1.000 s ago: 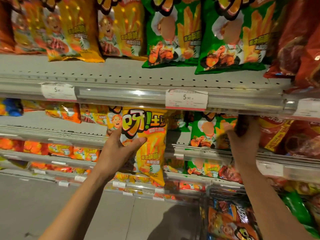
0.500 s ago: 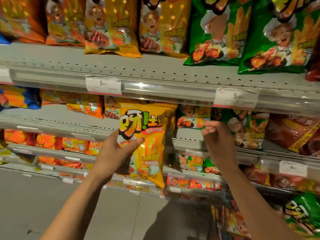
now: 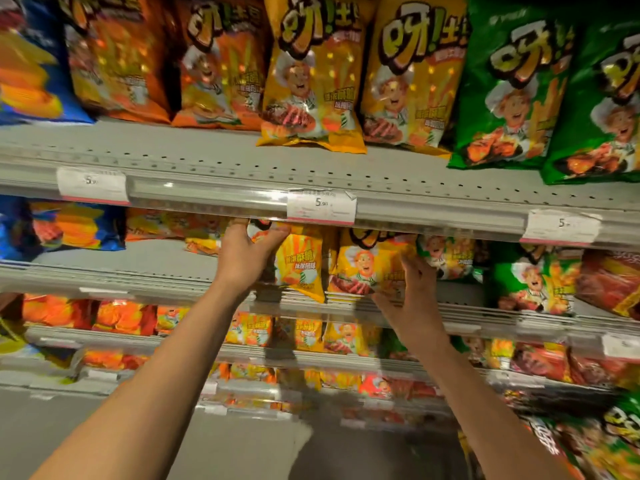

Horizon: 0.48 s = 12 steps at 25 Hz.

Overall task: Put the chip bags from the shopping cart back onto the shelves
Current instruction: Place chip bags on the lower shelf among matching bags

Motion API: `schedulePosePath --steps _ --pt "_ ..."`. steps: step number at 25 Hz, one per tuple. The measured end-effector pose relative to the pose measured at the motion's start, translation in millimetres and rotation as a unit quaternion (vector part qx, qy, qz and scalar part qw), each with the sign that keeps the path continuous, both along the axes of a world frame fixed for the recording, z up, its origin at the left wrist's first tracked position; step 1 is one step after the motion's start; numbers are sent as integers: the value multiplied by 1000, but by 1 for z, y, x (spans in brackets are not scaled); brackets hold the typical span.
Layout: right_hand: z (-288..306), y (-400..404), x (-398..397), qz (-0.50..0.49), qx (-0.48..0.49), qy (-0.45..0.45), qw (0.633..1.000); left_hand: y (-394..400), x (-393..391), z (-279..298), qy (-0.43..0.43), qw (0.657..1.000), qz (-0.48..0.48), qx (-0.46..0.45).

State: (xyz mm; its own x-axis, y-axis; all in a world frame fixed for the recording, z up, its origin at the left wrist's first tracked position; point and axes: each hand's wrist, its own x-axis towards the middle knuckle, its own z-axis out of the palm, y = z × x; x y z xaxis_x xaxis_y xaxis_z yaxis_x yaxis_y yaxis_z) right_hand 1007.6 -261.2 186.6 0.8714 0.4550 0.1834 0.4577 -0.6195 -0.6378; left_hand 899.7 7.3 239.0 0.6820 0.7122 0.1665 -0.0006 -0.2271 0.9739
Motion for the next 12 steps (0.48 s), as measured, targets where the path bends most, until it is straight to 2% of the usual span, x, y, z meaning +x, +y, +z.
schedulePosePath --steps 3,10,12 --pt "2 -3 1 -13 5 23 1000 6 10 -4 -4 1000 -12 -4" --pt "2 -1 -3 -43 10 31 999 -6 15 -15 -61 994 66 66" --pt "0 0 -3 -45 9 35 998 -9 19 -26 -45 995 45 83"
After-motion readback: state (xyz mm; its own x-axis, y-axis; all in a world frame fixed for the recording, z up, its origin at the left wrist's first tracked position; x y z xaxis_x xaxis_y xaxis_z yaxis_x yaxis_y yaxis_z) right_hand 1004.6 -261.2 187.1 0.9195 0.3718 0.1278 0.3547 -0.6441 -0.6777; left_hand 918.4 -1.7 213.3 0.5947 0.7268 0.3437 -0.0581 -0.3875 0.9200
